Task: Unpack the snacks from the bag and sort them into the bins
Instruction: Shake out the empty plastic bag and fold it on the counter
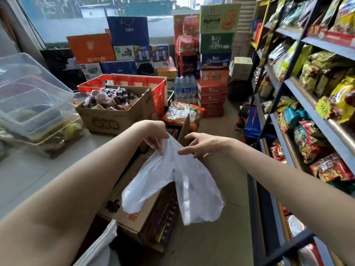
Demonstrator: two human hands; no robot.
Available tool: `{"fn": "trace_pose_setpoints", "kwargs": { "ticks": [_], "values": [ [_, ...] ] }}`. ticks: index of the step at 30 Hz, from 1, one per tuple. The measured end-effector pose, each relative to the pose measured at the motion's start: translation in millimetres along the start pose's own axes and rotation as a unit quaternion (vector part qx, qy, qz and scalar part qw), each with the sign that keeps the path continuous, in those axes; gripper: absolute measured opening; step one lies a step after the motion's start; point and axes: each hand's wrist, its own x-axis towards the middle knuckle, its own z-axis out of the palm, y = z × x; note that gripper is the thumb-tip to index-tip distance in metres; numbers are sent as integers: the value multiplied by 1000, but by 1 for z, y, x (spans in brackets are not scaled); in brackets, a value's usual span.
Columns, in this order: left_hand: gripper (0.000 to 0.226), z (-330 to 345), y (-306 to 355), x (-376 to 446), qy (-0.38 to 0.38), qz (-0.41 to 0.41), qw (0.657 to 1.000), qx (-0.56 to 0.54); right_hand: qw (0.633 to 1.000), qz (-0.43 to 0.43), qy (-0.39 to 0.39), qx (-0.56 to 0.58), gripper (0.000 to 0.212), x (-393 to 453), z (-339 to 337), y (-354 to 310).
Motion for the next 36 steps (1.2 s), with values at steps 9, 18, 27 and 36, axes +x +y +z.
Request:
{"fn": "trace_pose_setpoints", "kwargs": {
  "ticks": [9, 18, 27, 36],
  "values": [
    [33, -20, 14, -3, 136, 33, 990, 13, 937, 61, 236, -250, 5, 11, -3, 20],
    [25, -12, 15, 7, 98, 14, 994, -55, 969, 23, 107, -221, 99, 13, -13, 33],
    [24, -32, -45, 14, 221, -61, 973, 22, 962, -61, 225, -141, 24, 11, -39, 46],
    [14, -39, -69, 19, 130, -96, 987, 2, 858, -97, 474, -171, 17, 25, -57, 31]
  ]
}}
